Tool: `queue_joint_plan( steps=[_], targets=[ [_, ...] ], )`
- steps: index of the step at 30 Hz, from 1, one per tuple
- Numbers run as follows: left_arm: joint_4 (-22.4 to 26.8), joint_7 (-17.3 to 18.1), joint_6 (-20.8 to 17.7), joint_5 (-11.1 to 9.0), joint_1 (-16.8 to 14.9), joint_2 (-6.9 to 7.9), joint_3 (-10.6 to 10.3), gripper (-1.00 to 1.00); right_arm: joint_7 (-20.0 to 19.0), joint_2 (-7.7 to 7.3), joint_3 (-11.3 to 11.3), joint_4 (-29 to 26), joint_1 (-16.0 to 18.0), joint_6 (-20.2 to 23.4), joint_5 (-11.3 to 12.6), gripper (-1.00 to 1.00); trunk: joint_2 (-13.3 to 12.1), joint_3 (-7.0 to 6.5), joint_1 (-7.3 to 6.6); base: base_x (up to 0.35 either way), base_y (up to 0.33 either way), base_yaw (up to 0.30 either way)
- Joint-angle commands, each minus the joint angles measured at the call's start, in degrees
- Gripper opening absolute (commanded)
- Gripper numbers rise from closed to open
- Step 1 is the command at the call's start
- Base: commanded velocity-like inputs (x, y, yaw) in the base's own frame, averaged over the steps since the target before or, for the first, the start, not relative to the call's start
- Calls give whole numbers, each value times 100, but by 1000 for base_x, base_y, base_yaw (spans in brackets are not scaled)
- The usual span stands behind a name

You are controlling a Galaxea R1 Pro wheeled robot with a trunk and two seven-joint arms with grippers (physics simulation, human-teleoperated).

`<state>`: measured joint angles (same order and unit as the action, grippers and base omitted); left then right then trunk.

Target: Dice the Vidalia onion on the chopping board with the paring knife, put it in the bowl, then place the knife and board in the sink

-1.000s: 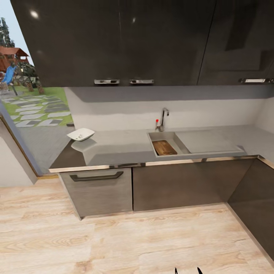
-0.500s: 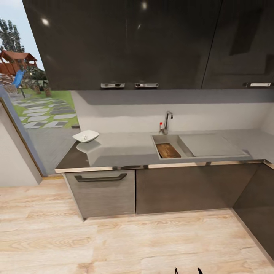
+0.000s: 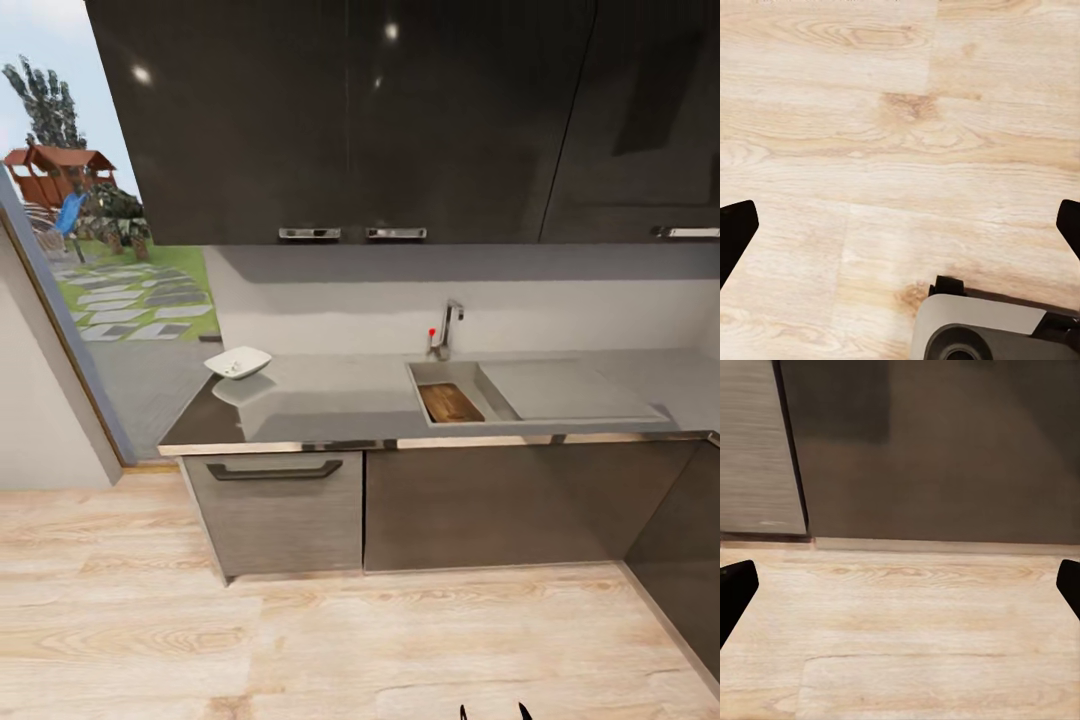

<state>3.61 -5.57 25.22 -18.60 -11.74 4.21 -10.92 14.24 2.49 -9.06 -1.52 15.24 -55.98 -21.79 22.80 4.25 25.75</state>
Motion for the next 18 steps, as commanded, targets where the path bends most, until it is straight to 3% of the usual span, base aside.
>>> queue_joint_plan(
  steps=[1,18],
  targets=[
    [-1,-32,14,-21,-4,1,-50,100,26,0,-43,3,5,-11,-62,100,12,10,3,0,0,19],
    [-4,-32,9,-21,-4,-8,-50,100,39,-2,-43,3,5,-7,-62,100,12,6,3,0,0,1]
  ],
)
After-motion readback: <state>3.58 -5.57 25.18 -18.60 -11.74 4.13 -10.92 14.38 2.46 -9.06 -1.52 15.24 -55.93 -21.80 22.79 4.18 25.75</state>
